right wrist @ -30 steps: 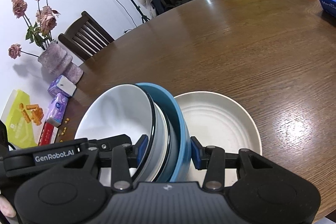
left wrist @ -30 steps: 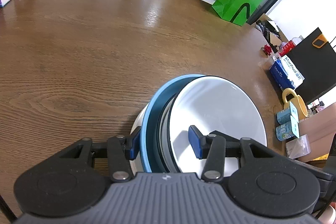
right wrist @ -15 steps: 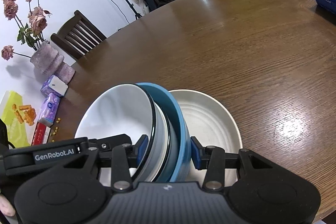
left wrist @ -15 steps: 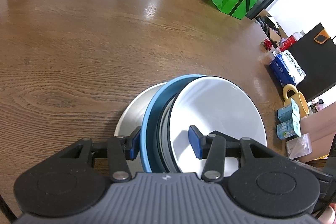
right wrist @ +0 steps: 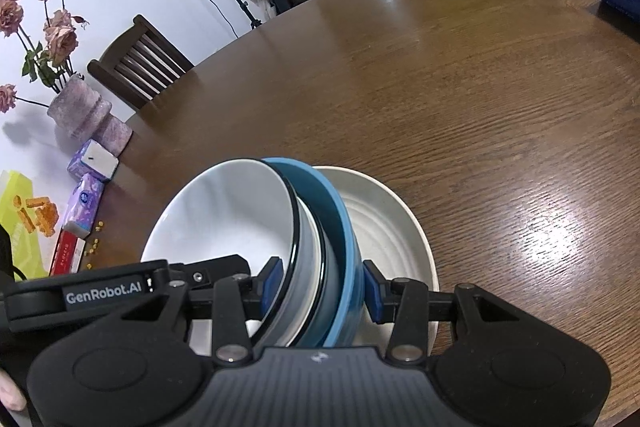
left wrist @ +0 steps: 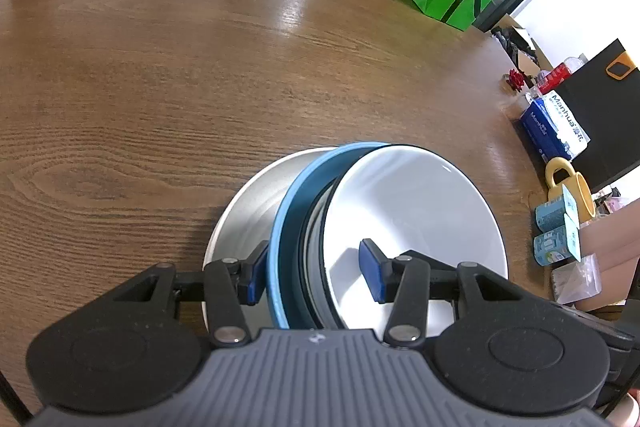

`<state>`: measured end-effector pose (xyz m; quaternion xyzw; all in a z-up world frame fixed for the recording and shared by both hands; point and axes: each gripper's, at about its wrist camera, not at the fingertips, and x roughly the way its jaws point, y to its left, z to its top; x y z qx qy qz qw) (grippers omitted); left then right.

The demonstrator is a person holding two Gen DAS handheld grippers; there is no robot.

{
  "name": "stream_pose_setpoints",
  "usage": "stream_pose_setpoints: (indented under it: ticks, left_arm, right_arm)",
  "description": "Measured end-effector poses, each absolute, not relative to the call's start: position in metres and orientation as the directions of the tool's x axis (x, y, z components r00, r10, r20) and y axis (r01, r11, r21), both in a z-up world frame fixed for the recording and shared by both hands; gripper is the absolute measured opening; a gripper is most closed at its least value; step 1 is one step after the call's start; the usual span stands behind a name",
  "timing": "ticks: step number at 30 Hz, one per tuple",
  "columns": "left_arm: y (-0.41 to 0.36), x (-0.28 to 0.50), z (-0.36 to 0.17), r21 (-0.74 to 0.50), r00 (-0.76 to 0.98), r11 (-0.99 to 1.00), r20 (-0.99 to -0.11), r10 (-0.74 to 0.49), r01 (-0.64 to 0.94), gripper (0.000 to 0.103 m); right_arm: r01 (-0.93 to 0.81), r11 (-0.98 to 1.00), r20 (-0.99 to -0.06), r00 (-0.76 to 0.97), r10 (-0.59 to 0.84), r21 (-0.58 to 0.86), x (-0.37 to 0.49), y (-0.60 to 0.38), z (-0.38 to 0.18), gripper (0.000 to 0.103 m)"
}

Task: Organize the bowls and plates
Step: 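Lower the nested bowls onto the stack of cream plates with both grippers, then open both grippers to release the bowls on the plates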

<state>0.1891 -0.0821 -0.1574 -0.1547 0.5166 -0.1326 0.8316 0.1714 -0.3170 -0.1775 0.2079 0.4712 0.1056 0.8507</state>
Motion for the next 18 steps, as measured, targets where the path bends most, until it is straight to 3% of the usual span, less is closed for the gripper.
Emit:
stream_pose_setpoints:
  ticks: [12,15,18]
  left_arm:
    - [-0.085,0.187,-0.158,-0.386,0.429,0.92,-0.822,-0.373,0.059,0.048]
    - [-0.086,0.186,-0.152,-0.381,0.442,0.922,-0.817,-0.37,0.068,0.052]
    - [-0.085,0.181,-0.141,-0.366,0.472,0.926,-0.804,-0.363,0.089,0.064]
  right_arm:
    - [-0.004,0.9,-0.759,0.535,0.371,0.436,0.17,-0.313,-0.177,0.041]
    - [-0.002,0.901,-0.766,0.526,0.37,0.434,0.171,-0.312,-0.176,0.043]
    - [-0.008,0.905,-0.763,0.535,0.363,0.425,0.171,-0.312,-0.169,0.045]
